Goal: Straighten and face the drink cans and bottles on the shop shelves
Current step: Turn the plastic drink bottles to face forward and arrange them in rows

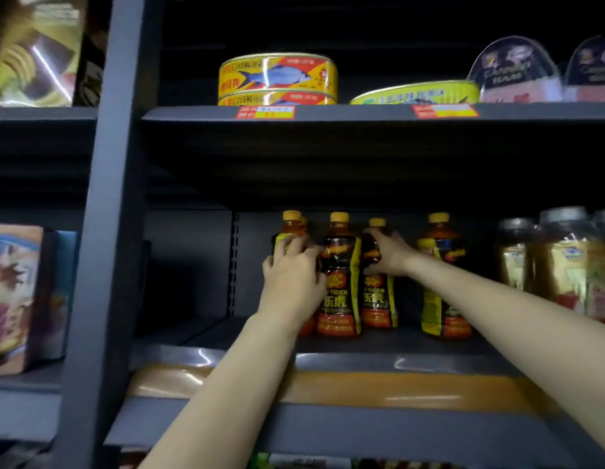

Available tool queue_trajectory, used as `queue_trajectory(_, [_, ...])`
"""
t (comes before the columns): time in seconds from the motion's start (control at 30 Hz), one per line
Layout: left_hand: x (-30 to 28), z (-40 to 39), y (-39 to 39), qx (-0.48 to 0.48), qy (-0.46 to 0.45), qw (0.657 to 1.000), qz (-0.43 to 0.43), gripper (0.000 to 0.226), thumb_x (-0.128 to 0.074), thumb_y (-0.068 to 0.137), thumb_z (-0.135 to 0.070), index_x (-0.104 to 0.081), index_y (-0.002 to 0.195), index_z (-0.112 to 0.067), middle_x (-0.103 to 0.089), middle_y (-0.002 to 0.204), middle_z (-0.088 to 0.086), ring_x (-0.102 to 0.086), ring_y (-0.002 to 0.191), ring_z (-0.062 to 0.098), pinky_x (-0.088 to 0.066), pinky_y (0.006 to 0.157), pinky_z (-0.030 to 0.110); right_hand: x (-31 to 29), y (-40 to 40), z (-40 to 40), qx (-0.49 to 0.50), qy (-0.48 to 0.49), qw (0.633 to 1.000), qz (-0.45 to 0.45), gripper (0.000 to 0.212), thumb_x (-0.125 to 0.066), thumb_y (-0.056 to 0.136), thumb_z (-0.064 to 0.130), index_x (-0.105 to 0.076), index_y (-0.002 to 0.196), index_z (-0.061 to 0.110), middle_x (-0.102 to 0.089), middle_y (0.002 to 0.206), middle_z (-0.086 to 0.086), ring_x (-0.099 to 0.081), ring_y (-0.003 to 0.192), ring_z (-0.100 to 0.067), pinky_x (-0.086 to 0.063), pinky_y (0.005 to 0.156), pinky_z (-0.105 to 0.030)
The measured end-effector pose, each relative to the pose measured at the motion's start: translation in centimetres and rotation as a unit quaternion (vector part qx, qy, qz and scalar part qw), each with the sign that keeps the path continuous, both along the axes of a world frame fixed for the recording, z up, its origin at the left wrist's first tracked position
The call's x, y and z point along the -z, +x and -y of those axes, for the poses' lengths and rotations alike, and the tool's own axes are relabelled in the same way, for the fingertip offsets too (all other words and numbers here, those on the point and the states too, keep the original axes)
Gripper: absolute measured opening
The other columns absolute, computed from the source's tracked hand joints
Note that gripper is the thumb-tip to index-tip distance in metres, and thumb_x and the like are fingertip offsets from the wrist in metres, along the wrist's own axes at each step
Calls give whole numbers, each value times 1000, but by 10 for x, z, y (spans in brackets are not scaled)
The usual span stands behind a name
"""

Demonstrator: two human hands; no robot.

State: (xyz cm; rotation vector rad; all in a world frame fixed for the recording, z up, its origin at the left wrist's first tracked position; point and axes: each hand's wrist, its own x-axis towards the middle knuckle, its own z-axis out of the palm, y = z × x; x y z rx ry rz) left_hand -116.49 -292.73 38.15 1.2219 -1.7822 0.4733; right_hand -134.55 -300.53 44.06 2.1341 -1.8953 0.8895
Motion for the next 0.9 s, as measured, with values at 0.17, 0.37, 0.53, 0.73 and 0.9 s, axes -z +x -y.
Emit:
queue_trajectory(0.17, [0, 3, 3, 8, -2, 1000, -2, 43, -48, 91, -18, -46, 135, -20, -31, 148, -3, -12, 139, 19, -21, 109, 44, -1, 0, -15, 18, -27, 999, -28, 86, -78, 76, 24, -28, 145, 28, -22, 153, -17, -28, 139, -36, -35, 106, -42])
queue_trajectory(0.37, [-2, 0, 1, 6, 21, 1000, -6, 44, -48, 92, -19, -45, 136, -20, -29, 151, -1, -10, 140, 21, -22, 109, 47, -6, -39, -105, -146, -9, 989, -19, 74, -80, 73, 24, -37, 133, 35, -45, 135, 6, -47, 123, -17, -43, 102, -37])
queue_trajectory(0.53, [-4, -15, -9, -7, 59, 998, 19, 47, -48, 93, -20, -41, 139, -19, -25, 152, 4, -13, 140, 30, -21, 109, 52, 12, -46, -141, -185, -25, 978, 90, 74, -79, 73, 23, -34, 131, 34, -44, 120, 7, -51, 110, -14, -47, 89, -30])
queue_trajectory(0.73, [-25, -58, -17, 82, 26, 996, 10, 35, -49, 92, -18, -51, 127, -17, -50, 129, 5, -55, 104, 29, -40, 77, 28, 39, -62, -159, -173, -216, 945, 176, 74, -82, 71, 20, -33, 125, 34, -49, 124, -5, -53, 110, -22, -42, 88, -31])
queue_trajectory(0.9, [-13, -91, -46, 274, 84, 952, -103, 42, -47, 93, -41, -53, 125, -14, -60, 115, -1, -56, 111, 15, -44, 91, 25, 47, -77, -178, -303, -244, 767, 510, 71, -75, 76, 8, -33, 125, 38, -46, 121, 9, -55, 116, -22, -52, 89, -51])
